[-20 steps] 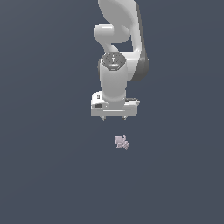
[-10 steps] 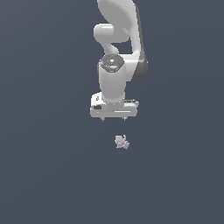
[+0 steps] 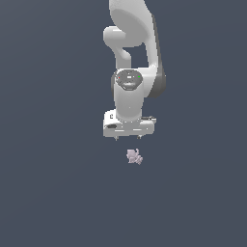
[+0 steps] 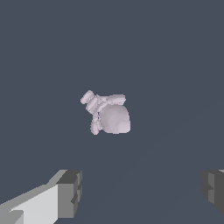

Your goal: Pick up the object and move it to a goal position.

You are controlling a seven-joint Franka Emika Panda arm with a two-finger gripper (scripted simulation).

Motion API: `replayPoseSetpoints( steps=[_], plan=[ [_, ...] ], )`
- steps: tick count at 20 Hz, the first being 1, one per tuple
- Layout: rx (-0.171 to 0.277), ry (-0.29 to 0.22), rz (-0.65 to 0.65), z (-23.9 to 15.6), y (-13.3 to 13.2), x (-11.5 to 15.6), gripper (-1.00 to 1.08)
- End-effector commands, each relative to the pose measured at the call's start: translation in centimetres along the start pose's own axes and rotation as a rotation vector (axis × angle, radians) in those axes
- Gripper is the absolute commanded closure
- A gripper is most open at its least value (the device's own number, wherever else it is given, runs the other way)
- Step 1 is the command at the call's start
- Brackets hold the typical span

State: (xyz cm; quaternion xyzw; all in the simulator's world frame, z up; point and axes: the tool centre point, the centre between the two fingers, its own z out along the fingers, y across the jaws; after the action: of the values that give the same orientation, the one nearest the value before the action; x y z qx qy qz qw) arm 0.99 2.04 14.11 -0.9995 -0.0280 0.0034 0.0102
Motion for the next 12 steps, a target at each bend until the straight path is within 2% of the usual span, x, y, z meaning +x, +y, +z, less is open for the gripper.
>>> replayPoseSetpoints(
  steps=[1, 12],
  plan=[
    [-0.005, 0.000, -0.024, 0.9, -0.5, 0.9, -0.92],
    [-0.020, 0.004, -0.116, 4.7, -2.7, 4.3, -0.92]
  ],
)
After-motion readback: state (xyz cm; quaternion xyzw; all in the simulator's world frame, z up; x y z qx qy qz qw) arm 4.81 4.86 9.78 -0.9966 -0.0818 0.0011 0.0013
